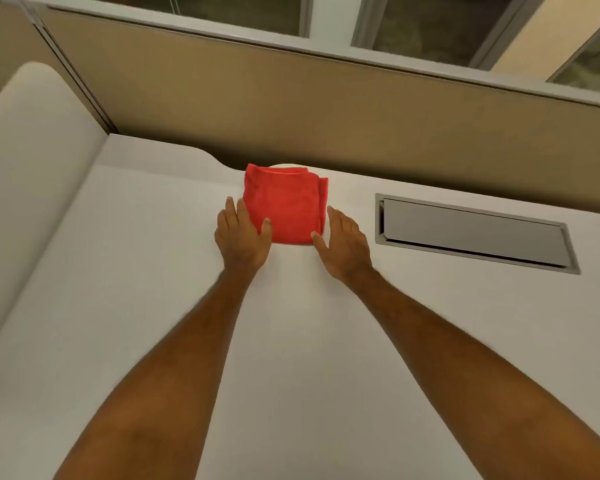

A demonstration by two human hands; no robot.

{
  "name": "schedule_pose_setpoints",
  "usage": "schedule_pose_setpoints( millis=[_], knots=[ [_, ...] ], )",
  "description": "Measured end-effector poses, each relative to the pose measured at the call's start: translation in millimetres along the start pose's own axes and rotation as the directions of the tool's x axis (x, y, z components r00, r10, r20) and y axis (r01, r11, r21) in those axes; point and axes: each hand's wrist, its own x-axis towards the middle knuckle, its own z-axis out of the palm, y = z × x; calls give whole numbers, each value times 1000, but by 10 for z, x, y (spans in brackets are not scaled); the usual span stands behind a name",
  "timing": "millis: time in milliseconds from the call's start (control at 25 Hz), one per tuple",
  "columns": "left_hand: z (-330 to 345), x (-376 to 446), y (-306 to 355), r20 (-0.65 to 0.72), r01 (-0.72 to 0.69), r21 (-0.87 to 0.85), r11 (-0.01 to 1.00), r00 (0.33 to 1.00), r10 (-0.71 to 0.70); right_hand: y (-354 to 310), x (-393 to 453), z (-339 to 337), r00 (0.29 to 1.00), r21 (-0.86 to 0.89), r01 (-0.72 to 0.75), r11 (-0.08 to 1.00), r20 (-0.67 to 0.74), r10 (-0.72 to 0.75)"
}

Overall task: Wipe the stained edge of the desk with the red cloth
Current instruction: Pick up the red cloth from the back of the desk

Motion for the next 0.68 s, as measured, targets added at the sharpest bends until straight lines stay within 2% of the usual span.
schedule_pose_setpoints(
  millis=[120, 280, 400, 560, 680],
  knots=[
    [13, 306, 56, 54, 92, -23, 995, 994, -91, -150, 304, 65, 992, 101, -129, 987, 9, 129],
    [40, 587, 81, 124, 140, -101, 985, 984, -127, -288, 545, 149, 956, 253, -289, 923, 32, 290],
    [42, 700, 69, 176, 219, -196, 956, 967, -185, -368, 645, 187, 918, 442, -382, 811, 78, 390],
    [37, 714, 36, 194, 282, -279, 918, 953, -233, -424, 702, 168, 859, 552, -496, 670, 199, 472],
    [-9, 649, 56, 202, 303, -417, 857, 950, -237, -404, 674, 68, 795, 673, -589, 448, 383, 470]
  ],
)
